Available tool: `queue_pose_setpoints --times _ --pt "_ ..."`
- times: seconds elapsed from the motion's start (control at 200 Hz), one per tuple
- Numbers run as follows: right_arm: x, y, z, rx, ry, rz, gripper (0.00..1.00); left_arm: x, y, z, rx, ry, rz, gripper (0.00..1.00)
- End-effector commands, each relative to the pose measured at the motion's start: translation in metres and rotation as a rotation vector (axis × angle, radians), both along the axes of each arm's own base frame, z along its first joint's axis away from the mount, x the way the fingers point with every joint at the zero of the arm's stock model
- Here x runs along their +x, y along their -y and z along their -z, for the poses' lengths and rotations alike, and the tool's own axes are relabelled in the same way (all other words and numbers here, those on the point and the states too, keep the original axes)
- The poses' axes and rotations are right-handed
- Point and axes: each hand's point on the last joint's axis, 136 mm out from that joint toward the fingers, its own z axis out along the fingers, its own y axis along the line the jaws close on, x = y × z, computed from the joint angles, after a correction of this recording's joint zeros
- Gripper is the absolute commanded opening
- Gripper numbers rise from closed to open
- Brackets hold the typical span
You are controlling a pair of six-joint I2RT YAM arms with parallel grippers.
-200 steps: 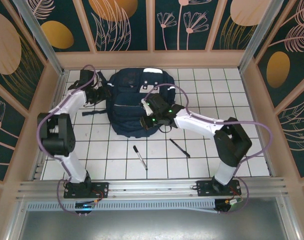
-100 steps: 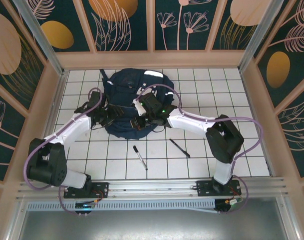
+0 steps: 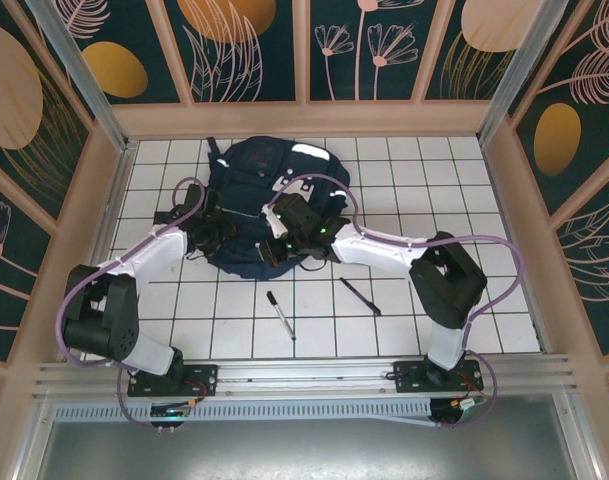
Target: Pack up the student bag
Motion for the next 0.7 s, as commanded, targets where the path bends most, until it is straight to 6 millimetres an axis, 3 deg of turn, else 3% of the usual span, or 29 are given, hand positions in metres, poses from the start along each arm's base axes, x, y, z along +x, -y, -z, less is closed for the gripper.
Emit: queue_pose_setpoints --times 0.0,0.165,0.325,0.365,0.395,0.485,0.696 --pt "0.01 0.053 0.012 -0.158 0.07 0.046 0.0 0.012 -0.031 -0.022 0.152 0.076 0.046 0.0" --pt "0.04 0.128 0.03 -0.24 0.053 0.18 0.0 0.006 -0.045 -0.022 0.197 0.081 0.17 0.0" --pt "0.09 0.183 0.048 -0.319 0.072 0.334 0.0 0.001 -0.059 -0.023 0.316 0.098 0.246 0.0" --pt "0.098 0.183 0.051 -0.327 0.078 0.347 0.0 0.0 -0.06 -0.023 0.335 0.107 0.274 0.0" --pt "0.114 0.197 0.054 -0.334 0.074 0.393 0.0 0.0 -0.06 -0.023 0.346 0.109 0.291 0.0" --pt "0.136 0.201 0.063 -0.365 0.08 0.402 0.0 -0.005 -0.063 -0.017 0.382 0.095 0.333 0.0" --pt "0.168 0.215 0.082 -0.478 0.109 0.398 0.06 -0.013 -0.066 -0.013 0.407 0.09 0.37 0.0"
